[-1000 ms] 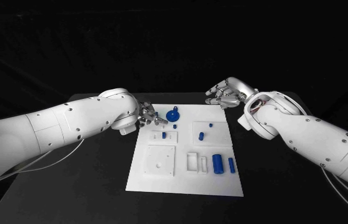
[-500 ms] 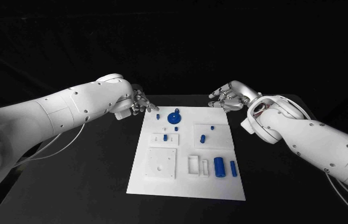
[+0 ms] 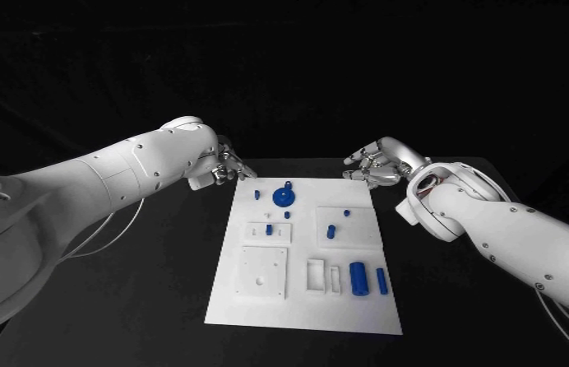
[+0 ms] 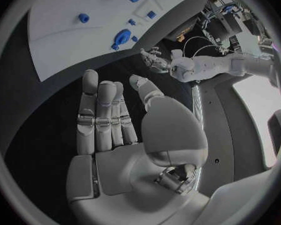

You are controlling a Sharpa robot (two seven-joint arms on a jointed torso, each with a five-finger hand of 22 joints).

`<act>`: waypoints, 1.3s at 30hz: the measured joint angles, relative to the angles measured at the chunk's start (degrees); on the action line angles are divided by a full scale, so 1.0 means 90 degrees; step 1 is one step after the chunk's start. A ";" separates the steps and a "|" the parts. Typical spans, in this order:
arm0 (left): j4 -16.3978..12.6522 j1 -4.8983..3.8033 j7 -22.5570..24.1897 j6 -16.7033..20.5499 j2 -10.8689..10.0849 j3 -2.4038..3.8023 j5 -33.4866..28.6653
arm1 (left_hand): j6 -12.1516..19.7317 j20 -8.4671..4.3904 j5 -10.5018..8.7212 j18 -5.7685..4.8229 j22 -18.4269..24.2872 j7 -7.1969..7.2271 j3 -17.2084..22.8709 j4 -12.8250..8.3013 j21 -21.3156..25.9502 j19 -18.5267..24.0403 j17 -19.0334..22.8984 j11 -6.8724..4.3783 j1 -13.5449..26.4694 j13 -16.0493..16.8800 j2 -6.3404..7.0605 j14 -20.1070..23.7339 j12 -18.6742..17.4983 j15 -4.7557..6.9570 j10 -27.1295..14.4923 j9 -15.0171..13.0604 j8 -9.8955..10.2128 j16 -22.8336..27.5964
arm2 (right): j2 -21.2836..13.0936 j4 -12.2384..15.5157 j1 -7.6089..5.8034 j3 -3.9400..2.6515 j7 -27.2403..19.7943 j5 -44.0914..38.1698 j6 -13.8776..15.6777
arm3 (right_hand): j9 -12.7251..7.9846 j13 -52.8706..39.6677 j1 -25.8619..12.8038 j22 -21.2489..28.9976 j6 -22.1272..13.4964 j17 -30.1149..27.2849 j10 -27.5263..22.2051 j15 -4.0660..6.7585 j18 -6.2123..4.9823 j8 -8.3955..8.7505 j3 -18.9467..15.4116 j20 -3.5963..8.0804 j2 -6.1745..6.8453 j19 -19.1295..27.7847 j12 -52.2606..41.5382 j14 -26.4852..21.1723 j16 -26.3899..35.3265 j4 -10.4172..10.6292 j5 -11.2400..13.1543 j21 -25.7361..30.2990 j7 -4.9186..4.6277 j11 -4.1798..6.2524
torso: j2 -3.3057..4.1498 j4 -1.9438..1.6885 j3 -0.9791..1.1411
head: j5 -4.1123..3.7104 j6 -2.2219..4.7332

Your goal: Assemble the parts on the task board

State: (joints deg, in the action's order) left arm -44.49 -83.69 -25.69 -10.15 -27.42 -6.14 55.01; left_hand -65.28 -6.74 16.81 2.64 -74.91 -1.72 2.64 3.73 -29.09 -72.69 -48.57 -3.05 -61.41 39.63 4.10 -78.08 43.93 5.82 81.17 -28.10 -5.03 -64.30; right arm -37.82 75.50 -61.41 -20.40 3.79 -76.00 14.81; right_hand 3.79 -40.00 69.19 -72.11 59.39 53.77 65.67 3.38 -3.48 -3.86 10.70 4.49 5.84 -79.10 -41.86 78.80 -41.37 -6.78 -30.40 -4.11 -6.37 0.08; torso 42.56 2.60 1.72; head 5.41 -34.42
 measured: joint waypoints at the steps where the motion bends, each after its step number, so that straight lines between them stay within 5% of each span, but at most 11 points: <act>1: 0.0078 0.0000 0.0021 -0.0036 0.0048 0.0000 0.0003 | 0.0000 0.0000 -0.0018 0.0000 0.0000 0.0000 -0.0008 -0.0008 0.0000 0.0000 0.0005 0.0000 0.0000 0.0000 0.0000 0.0000 0.0000 0.0000 0.0000 0.0109 -0.0014 0.0000 | -0.0001 0.0006 -0.0008 0.0000 0.0000 0.0009 0.0005 | 0.0000 0.0085 0.0015 0.0031 -0.0012 -0.0061 0.0011 0.0000 0.0000 0.0000 0.0001 0.0000 0.0015 0.0000 0.0027 0.0000 0.0028 0.0003 0.0000 0.0000 -0.0012 -0.0011 | 0.0010 0.0007 0.0000 | 0.0002 0.0004; 8: 0.0376 0.0005 0.0097 -0.0235 0.0236 -0.0004 0.0042 | 0.0034 0.0000 -0.0209 0.0000 0.0000 -0.0034 0.0016 0.0022 0.0000 0.0000 0.0005 0.0022 0.0000 0.0000 0.0000 0.0023 0.0024 -0.0023 -0.0022 0.0305 -0.0014 0.0000 | -0.0005 0.0041 -0.0044 0.0000 -0.0001 0.0044 0.0021 | 0.0000 0.0370 0.0015 0.0167 -0.0024 -0.0224 0.0010 0.0000 0.0001 0.0000 -0.0010 0.0000 0.0015 0.0000 0.0027 0.0000 0.0030 0.0043 0.0000 0.0000 -0.0023 -0.0011 | 0.0067 0.0040 -0.0001 | 0.0010 0.0046; 15: 0.0524 0.0020 0.0123 -0.0460 0.0349 -0.0009 0.0168 | 0.0034 0.0022 -0.0620 0.0000 0.0001 -0.0034 0.0103 0.0282 -0.0001 0.0024 0.0004 0.0022 0.0059 0.0000 0.0060 0.0023 0.0045 -0.0023 -0.0022 0.0412 -0.0101 0.0000 | -0.0022 0.0075 -0.0071 0.0000 -0.0001 0.0065 0.0039 | 0.0001 0.0467 0.0014 0.0217 -0.0023 -0.0283 0.0010 0.0000 0.0000 0.0000 -0.0028 -0.0023 0.0014 0.0023 0.0027 -0.0046 0.0030 0.0061 0.0000 0.0000 -0.0022 -0.0011 | 0.0123 0.0067 -0.0001 | 0.0034 0.0078; 23: 0.0607 0.0040 0.0142 -0.0681 0.0446 -0.0015 0.0272 | 0.0171 0.0056 -0.0962 0.0000 -0.0004 -0.0101 0.0210 0.0531 0.0029 0.0057 0.0088 0.0066 0.0071 -0.0012 0.0182 0.0135 0.0049 -0.0069 -0.0116 0.0634 -0.0076 0.0000 | -0.0017 0.0081 -0.0088 0.0000 0.0001 0.0075 0.0054 | 0.0001 0.0651 0.0040 0.0436 -0.0023 -0.0424 0.0009 -0.0011 0.0001 0.0000 -0.0011 -0.0034 0.0039 0.0080 0.0056 -0.0103 0.0063 0.0078 0.0000 0.0000 -0.0022 -0.0011 | 0.0132 0.0074 -0.0001 | 0.0039 0.0031; 33: 0.0658 0.0095 0.0148 -0.0865 0.0494 -0.0031 0.0328 | 0.0171 0.0055 -0.1000 0.0000 -0.0003 -0.0101 0.0211 0.0578 0.0030 0.0058 0.0101 0.0067 0.0064 -0.0026 0.0189 0.0136 0.0049 -0.0069 -0.0115 0.0898 -0.0076 0.0000 | -0.0009 0.0097 -0.0098 0.0000 0.0003 0.0081 0.0057 | 0.0001 0.0777 0.0040 0.0550 -0.0044 -0.0491 0.0008 -0.0011 0.0000 0.0000 -0.0027 -0.0034 0.0039 0.0080 0.0097 -0.0103 0.0063 0.0097 0.0000 0.0000 -0.0043 -0.0011 | 0.0131 0.0060 -0.0005 | 0.0035 0.0016; 39: 0.0659 0.0112 0.0148 -0.0968 0.0494 -0.0035 0.0345 | 0.0148 0.0055 -0.1000 0.0001 -0.0003 -0.0078 0.0104 0.0399 0.0030 0.0058 0.0106 0.0067 0.0210 -0.0033 0.0044 0.0135 0.0049 -0.0069 -0.0115 0.0956 -0.0112 -0.0025 | -0.0009 0.0101 -0.0099 -0.0001 0.0004 0.0084 0.0057 | 0.0001 0.0791 0.0040 0.0562 -0.0044 -0.0500 0.0008 -0.0011 0.0000 0.0000 -0.0011 -0.0034 0.0039 0.0080 0.0119 -0.0103 0.0062 0.0113 0.0000 0.0000 -0.0043 -0.0011 | 0.0131 0.0056 -0.0009 | 0.0035 0.0013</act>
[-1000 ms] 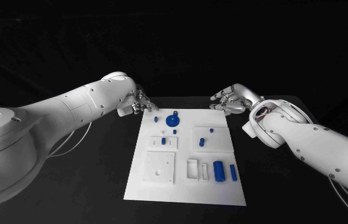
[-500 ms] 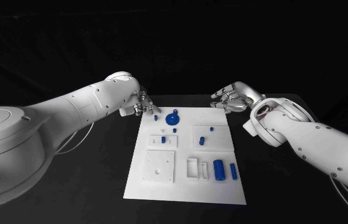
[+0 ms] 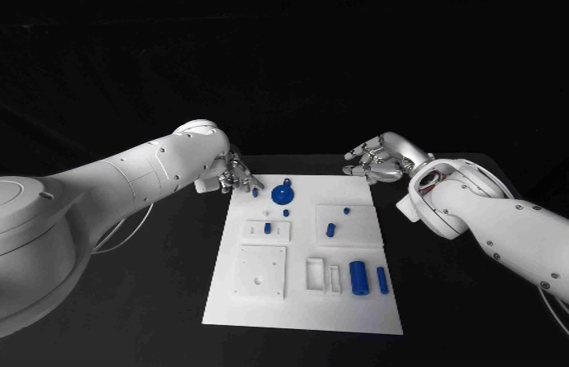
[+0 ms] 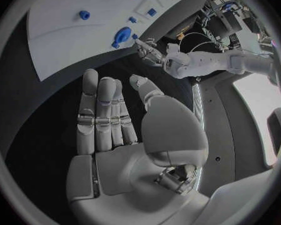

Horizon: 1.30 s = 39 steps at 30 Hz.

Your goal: Assemble the parts on the task board

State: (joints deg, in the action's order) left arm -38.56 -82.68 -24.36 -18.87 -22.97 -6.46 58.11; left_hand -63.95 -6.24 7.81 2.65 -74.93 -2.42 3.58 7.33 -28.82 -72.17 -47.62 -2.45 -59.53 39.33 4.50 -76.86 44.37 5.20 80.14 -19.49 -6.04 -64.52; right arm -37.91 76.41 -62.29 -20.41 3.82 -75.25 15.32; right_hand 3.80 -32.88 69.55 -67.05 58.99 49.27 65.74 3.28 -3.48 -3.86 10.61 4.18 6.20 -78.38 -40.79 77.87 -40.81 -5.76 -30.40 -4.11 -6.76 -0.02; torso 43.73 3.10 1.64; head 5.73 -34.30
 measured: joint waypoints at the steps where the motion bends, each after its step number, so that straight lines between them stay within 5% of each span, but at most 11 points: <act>1: 0.0000 0.0004 0.0000 -0.0014 0.0000 -0.0001 0.0001 | 0.0000 0.0000 0.0000 0.0000 0.0000 0.0000 -0.0007 -0.0018 0.0000 0.0000 0.0010 0.0000 0.0006 0.0000 -0.0006 0.0000 0.0000 0.0000 0.0000 0.0007 0.0000 0.0000 | 0.0000 0.0000 0.0000 0.0000 0.0000 0.0000 0.0000 | 0.0000 0.0013 0.0000 0.0011 0.0000 -0.0008 0.0000 0.0000 0.0000 0.0000 0.0000 0.0000 0.0000 0.0000 0.0000 0.0000 0.0022 0.0000 0.0000 0.0000 0.0000 0.0000 | -0.0001 0.0000 0.0001 | 0.0000 -0.0001; 13: 0.0029 0.0054 0.0036 -0.0073 0.0016 -0.0001 -0.0012 | 0.0035 0.0000 -0.0062 0.0000 0.0001 -0.0038 -0.0298 -0.0422 0.0000 0.0000 0.0031 0.0003 0.0032 -0.0007 -0.0536 0.0023 0.0025 -0.0023 -0.0045 0.0075 -0.0051 0.0000 | 0.0005 0.0000 -0.0001 0.0000 0.0000 0.0006 0.0000 | 0.0000 0.0109 0.0000 0.0097 -0.0022 -0.0087 -0.0001 0.0000 0.0000 0.0000 0.0011 -0.0002 0.0000 0.0047 0.0056 -0.0047 0.0084 0.0011 0.0000 0.0000 0.0023 0.0000 | 0.0000 0.0007 0.0000 | 0.0013 -0.0028; 31: 0.0035 0.0062 0.0116 -0.0036 0.0006 -0.0002 -0.0218 | 0.0094 0.0023 -0.0160 0.0000 0.0002 -0.0044 -0.0437 -0.0825 0.0000 0.0023 0.0034 0.0025 -0.0384 -0.0006 -0.1106 0.0046 0.0049 0.0000 -0.0067 0.0150 -0.0032 -0.0026 | 0.0085 -0.0069 -0.0001 0.0000 0.0001 0.0012 0.0004 | 0.0000 0.0184 0.0026 0.0188 -0.0021 -0.0140 -0.0001 0.0000 -0.0001 0.0000 0.0018 -0.0011 -0.0026 0.0056 0.0059 -0.0047 0.0092 0.0018 0.0000 0.0000 0.0023 0.0000 | 0.0010 -0.0004 0.0010 | 0.0036 -0.0084; 39: 0.0015 0.0070 0.0166 -0.0057 0.0010 -0.0002 -0.0339 | 0.0096 0.0036 -0.0159 0.0000 0.0002 -0.0044 -0.0449 -0.1006 0.0000 0.0036 0.0023 0.0002 -0.0668 -0.0006 -0.1231 0.0069 0.0049 -0.0022 -0.0091 0.0143 -0.0020 -0.0050 | 0.0100 -0.0087 -0.0001 0.0000 0.0002 0.0014 0.0004 | 0.0001 0.0196 0.0026 0.0205 -0.0021 -0.0155 -0.0001 0.0000 0.0000 0.0000 0.0044 -0.0010 -0.0026 0.0056 0.0059 -0.0047 0.0091 0.0044 0.0000 0.0000 0.0024 0.0000 | 0.0010 0.0004 0.0005 | 0.0052 -0.0100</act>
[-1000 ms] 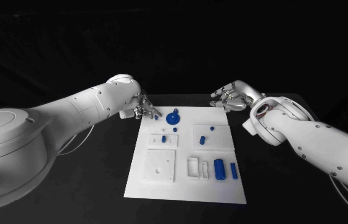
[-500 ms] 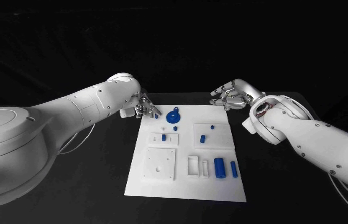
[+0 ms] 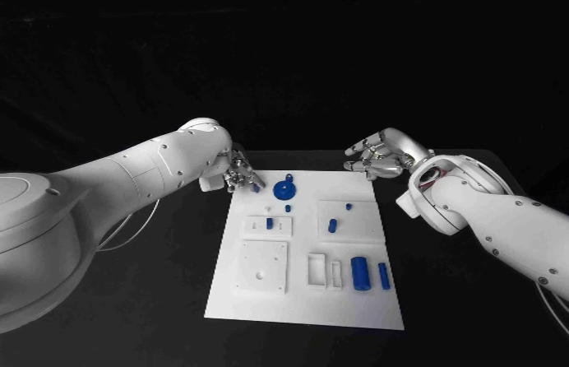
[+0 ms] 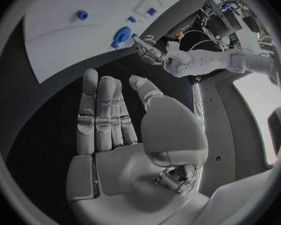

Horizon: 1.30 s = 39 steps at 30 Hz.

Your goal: Assemble the parts on the task board

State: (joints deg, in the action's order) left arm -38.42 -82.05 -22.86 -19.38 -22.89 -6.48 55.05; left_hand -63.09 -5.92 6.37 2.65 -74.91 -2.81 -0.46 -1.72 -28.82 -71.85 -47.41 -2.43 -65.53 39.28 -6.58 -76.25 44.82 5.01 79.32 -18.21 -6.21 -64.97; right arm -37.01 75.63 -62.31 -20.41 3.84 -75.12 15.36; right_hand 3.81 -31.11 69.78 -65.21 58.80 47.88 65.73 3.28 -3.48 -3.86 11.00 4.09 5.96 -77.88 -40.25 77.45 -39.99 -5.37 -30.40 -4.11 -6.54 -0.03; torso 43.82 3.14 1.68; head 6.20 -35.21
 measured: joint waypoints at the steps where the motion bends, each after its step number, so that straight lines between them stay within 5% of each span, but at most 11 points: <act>1: -0.0001 0.0001 0.0004 -0.0002 0.0000 -0.0001 -0.0009 | 0.0000 0.0010 0.0000 0.0000 0.0000 0.0000 0.0000 0.0000 0.0000 0.0010 0.0000 0.0000 -0.0007 0.0000 -0.0007 0.0000 0.0000 0.0000 0.0000 -0.0001 0.0000 0.0000 | 0.0000 -0.0002 0.0000 0.0000 0.0000 0.0000 0.0000 | 0.0000 0.0000 0.0000 0.0000 0.0000 0.0000 0.0000 0.0000 0.0000 0.0000 0.0000 0.0000 0.0000 0.0000 0.0000 0.0000 0.0000 0.0000 0.0000 0.0000 0.0000 0.0000 | -0.0001 0.0002 0.0000 | 0.0002 -0.0001; 15: -0.0040 0.0003 0.0098 -0.0022 -0.0043 -0.0002 -0.0104 | -0.0001 0.0033 -0.0074 0.0000 0.0001 0.0001 0.0114 -0.0185 0.0000 0.0033 0.0063 0.0034 -0.0326 -0.0015 -0.0326 0.0046 0.0000 0.0000 -0.0034 0.0060 0.0032 0.0000 | 0.0005 -0.0021 0.0000 0.0000 0.0004 0.0002 0.0000 | 0.0000 0.0000 0.0000 0.0000 0.0002 0.0000 0.0000 0.0000 0.0000 0.0000 0.0000 0.0000 0.0000 0.0000 0.0000 0.0000 0.0000 0.0000 0.0000 0.0000 0.0002 0.0000 | -0.0005 0.0003 -0.0003 | -0.0007 0.0000; 21: -0.0056 -0.0001 0.0126 -0.0023 -0.0051 0.0001 -0.0126 | -0.0001 0.0033 0.0065 0.0000 0.0001 0.0001 0.0199 -0.0399 0.0000 0.0033 0.0062 0.0030 -0.0454 -0.0015 -0.0453 0.0046 0.0000 -0.0001 -0.0063 0.0053 0.0045 0.0000 | 0.0011 -0.0027 0.0000 0.0000 0.0004 0.0002 0.0000 | 0.0000 0.0000 0.0000 0.0000 0.0010 0.0000 0.0000 0.0000 0.0000 0.0000 0.0000 0.0000 0.0000 0.0000 -0.0001 0.0000 0.0000 0.0000 0.0000 0.0000 0.0009 0.0000 | -0.0004 0.0002 -0.0001 | -0.0002 -0.0002; 39: -0.0292 0.0031 0.0126 0.0256 -0.0232 -0.0013 -0.0580 | -0.0257 0.0004 0.1071 0.0000 -0.0003 0.0111 0.0237 -0.0608 -0.0085 0.0005 -0.0002 -0.0061 -0.0423 -0.0064 -0.0567 -0.0020 -0.0001 0.0062 0.0040 -0.0050 -0.0253 -0.0061 | -0.0013 -0.0054 0.0001 0.0000 0.0008 0.0009 -0.0001 | 0.0000 0.0027 0.0000 0.0045 -0.0013 -0.0019 -0.0001 0.0000 -0.0001 0.0000 0.0000 0.0001 0.0000 -0.0001 -0.0001 0.0000 0.0026 0.0000 0.0000 0.0000 -0.0012 0.0000 | -0.0010 -0.0012 -0.0001 | 0.0042 0.0003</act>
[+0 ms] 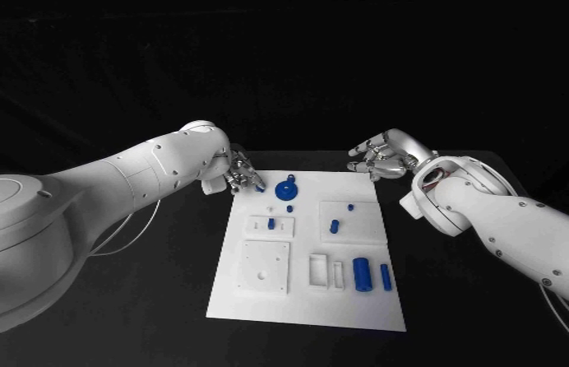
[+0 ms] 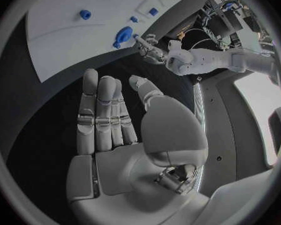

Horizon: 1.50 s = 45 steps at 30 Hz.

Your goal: Assemble the parts on the task board

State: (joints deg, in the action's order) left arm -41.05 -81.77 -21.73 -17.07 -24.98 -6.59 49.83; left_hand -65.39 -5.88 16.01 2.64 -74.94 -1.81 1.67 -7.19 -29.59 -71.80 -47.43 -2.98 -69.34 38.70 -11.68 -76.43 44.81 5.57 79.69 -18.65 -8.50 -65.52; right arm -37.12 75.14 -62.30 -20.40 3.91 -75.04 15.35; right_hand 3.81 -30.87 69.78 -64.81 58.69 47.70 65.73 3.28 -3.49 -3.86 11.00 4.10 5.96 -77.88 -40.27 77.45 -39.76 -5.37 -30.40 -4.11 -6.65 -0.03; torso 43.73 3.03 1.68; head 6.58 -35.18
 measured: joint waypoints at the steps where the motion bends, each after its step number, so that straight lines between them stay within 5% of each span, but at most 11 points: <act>1: -0.0081 0.0001 -0.0002 0.0046 -0.0046 0.0000 -0.0045 | 0.0000 -0.0017 0.0096 0.0000 0.0000 0.0000 -0.0001 -0.0001 0.0000 -0.0018 -0.0010 -0.0010 0.0005 0.0000 -0.0004 -0.0016 0.0000 0.0016 0.0010 0.0000 0.0000 -0.0012 | -0.0003 -0.0002 0.0000 0.0000 0.0000 0.0001 0.0000 | 0.0000 0.0000 0.0000 0.0000 0.0000 0.0000 0.0000 0.0000 0.0001 0.0000 0.0000 0.0000 0.0000 0.0000 0.0000 0.0000 0.0000 0.0000 0.0000 0.0000 0.0000 0.0000 | -0.0001 0.0000 0.0000 | 0.0009 0.0002; 7: -0.0867 -0.0009 -0.0048 0.0467 -0.0515 0.0006 -0.0389 | 0.0005 -0.0054 0.0561 0.0000 0.0001 0.0005 -0.0009 -0.0009 -0.0050 -0.0054 -0.0107 -0.0089 0.0230 -0.0008 0.0102 -0.0142 -0.0074 0.0073 0.0111 -0.0042 -0.0220 -0.0012 | -0.0053 -0.0003 0.0000 0.0000 0.0002 0.0011 0.0000 | 0.0000 0.0006 0.0000 0.0013 0.0000 0.0000 0.0000 0.0000 0.0000 0.0000 0.0000 0.0000 0.0000 0.0000 0.0000 0.0000 0.0000 0.0000 0.0000 0.0000 0.0000 0.0000 | -0.0006 -0.0010 -0.0004 | 0.0023 0.0012; 15: -0.1962 -0.0091 -0.0183 0.0981 -0.1179 0.0007 -0.0740 | -0.0028 -0.0075 0.0636 0.0000 0.0001 -0.0020 0.0098 -0.0040 -0.0053 -0.0076 -0.0193 -0.0094 0.0348 -0.0007 0.0198 -0.0201 -0.0148 0.0086 0.0175 -0.0042 -0.0341 -0.0038 | -0.0108 0.0013 0.0000 0.0000 0.0005 0.0025 0.0002 | 0.0000 0.0005 0.0000 0.0013 0.0001 0.0000 0.0000 0.0000 0.0000 0.0000 0.0000 0.0000 0.0000 0.0000 -0.0001 0.0000 0.0000 0.0000 0.0000 0.0000 0.0001 0.0000 | -0.0023 -0.0078 -0.0012 | 0.0011 0.0004; 17: -0.2287 -0.0105 -0.0205 0.1129 -0.1383 0.0005 -0.0779 | -0.0053 -0.0085 0.0981 0.0000 0.0002 -0.0031 0.0140 -0.0078 -0.0097 -0.0092 -0.0226 -0.0157 0.0431 -0.0024 0.0281 -0.0334 -0.0195 0.0102 0.0370 -0.0051 -0.0428 -0.0087 | -0.0114 0.0013 0.0001 0.0000 0.0005 0.0029 0.0003 | 0.0000 0.0005 0.0000 0.0013 0.0001 0.0000 0.0000 0.0000 0.0000 0.0000 0.0000 0.0000 0.0000 0.0000 -0.0002 0.0000 0.0000 0.0000 0.0000 0.0000 0.0001 0.0000 | -0.0031 -0.0095 -0.0016 | 0.0010 -0.0002; 19: -0.2621 -0.0112 -0.0219 0.1283 -0.1587 0.0002 -0.0793 | -0.0107 -0.0071 0.1117 -0.0001 0.0002 -0.0084 0.0464 -0.0399 -0.0098 -0.0151 -0.0233 -0.0180 0.0556 -0.0082 0.0361 -0.0438 -0.0363 0.0092 0.0458 -0.0189 -0.0408 -0.0022 | -0.0120 0.0012 0.0001 0.0000 0.0005 0.0034 0.0003 | 0.0000 0.0005 0.0000 0.0013 0.0001 0.0000 0.0000 0.0000 0.0001 0.0000 0.0000 0.0000 0.0000 0.0000 -0.0002 0.0000 0.0000 0.0000 0.0000 0.0000 0.0001 0.0000 | -0.0038 -0.0106 -0.0020 | 0.0010 -0.0012; 23: -0.3150 -0.0118 -0.0234 0.1550 -0.1887 -0.0005 -0.0792 | -0.0162 -0.0076 0.1297 0.0000 0.0002 -0.0140 0.0487 -0.0395 -0.0098 -0.0213 -0.0339 -0.0169 0.0640 -0.0057 0.0409 -0.0550 -0.0493 0.0097 0.0487 -0.0903 -0.0218 0.0012 | -0.0131 0.0003 0.0003 0.0000 0.0005 0.0042 0.0005 | 0.0000 0.0005 0.0000 0.0013 0.0002 0.0001 0.0000 0.0000 0.0000 0.0000 0.0000 0.0000 0.0000 0.0000 -0.0003 0.0000 0.0000 0.0000 0.0000 0.0000 0.0001 0.0000 | -0.0048 -0.0124 -0.0027 | 0.0012 -0.0024; 27: -0.3499 -0.0121 -0.0245 0.1777 -0.2041 -0.0016 -0.0757 | -0.0183 -0.0076 0.1397 -0.0001 0.0002 -0.0161 0.0510 -0.0403 -0.0098 -0.0213 -0.0423 -0.0170 0.0662 -0.0010 0.0419 -0.0574 -0.0495 0.0121 0.0487 -0.0920 -0.0194 0.0012 | -0.0139 0.0000 0.0010 0.0000 0.0005 0.0050 0.0008 | 0.0000 0.0005 0.0000 0.0013 0.0002 0.0001 0.0000 0.0000 0.0000 0.0000 0.0000 0.0000 0.0000 0.0000 -0.0003 0.0000 -0.0001 0.0000 0.0000 0.0000 0.0002 0.0000 | -0.0052 -0.0135 -0.0031 | 0.0034 -0.0029; 29: -0.3612 -0.0121 -0.0252 0.1871 -0.2087 -0.0025 -0.0722 | -0.0192 -0.0088 0.1458 0.0000 0.0002 -0.0169 0.0511 -0.0404 -0.0099 -0.0226 -0.0450 -0.0181 0.0671 -0.0005 0.0428 -0.0608 -0.0495 0.0111 0.0476 -0.1202 -0.0151 0.0012 | -0.0142 -0.0001 0.0013 0.0000 0.0005 0.0053 0.0009 | 0.0000 0.0018 0.0000 0.0033 0.0002 -0.0010 0.0000 0.0000 0.0000 0.0000 0.0000 0.0000 0.0000 0.0000 -0.0003 0.0000 -0.0001 0.0000 0.0000 0.0000 0.0002 0.0000 | -0.0055 -0.0144 -0.0032 | 0.0037 -0.0038; 35: -0.3830 -0.0124 -0.0318 0.2171 -0.2203 -0.0159 -0.0541 | -0.0206 -0.0098 0.1526 0.0000 0.0003 -0.0183 0.0522 -0.0414 -0.0124 -0.0235 -0.0494 -0.0184 0.0704 0.0002 0.0462 -0.0610 -0.0495 0.0110 0.0473 -0.1381 -0.0122 0.0012 | -0.0143 -0.0003 0.0022 0.0000 0.0002 0.0065 0.0012 | 0.0000 0.0022 0.0000 0.0037 0.0003 -0.0014 0.0000 0.0000 0.0000 0.0000 0.0000 0.0000 0.0000 0.0000 -0.0003 0.0000 -0.0001 0.0000 0.0000 0.0000 0.0003 0.0000 | -0.0072 -0.0165 -0.0035 | 0.0038 -0.0076; 45: -0.4146 -0.0107 -0.0536 0.2526 -0.2257 -0.0510 -0.0164 | -0.0206 -0.0098 0.1618 0.0000 0.0003 -0.0183 0.0635 -0.0475 -0.0198 -0.0235 -0.0568 -0.0205 0.0764 0.0002 0.0521 -0.0643 -0.0444 0.0141 0.0492 -0.1565 -0.0095 -0.0037 | -0.0149 -0.0007 0.0031 0.0000 0.0001 0.0075 0.0034 | 0.0000 0.0029 0.0000 0.0049 0.0011 -0.0019 0.0000 0.0000 0.0000 0.0000 0.0000 0.0000 0.0000 0.0000 -0.0003 0.0000 -0.0001 0.0000 0.0000 0.0000 0.0011 0.0000 | -0.0065 -0.0163 -0.0034 | 0.0031 -0.0101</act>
State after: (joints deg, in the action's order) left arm -78.37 -82.73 -26.56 5.67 -45.29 -11.17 48.35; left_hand -67.25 -6.76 30.56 2.64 -74.91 -3.45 7.39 -11.46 -31.37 -73.92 -52.54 -4.83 -62.46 38.72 -6.99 -82.21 40.82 6.84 84.11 -32.74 -9.35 -65.85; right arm -38.46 75.08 -62.02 -20.41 3.92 -74.37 15.66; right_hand 3.81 -30.61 69.78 -64.37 58.79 47.53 65.73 3.28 -3.48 -3.86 11.00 4.10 5.96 -77.89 -40.29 77.46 -39.77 -5.37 -30.40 -4.11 -6.55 -0.03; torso 43.14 1.57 1.37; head 6.85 -36.09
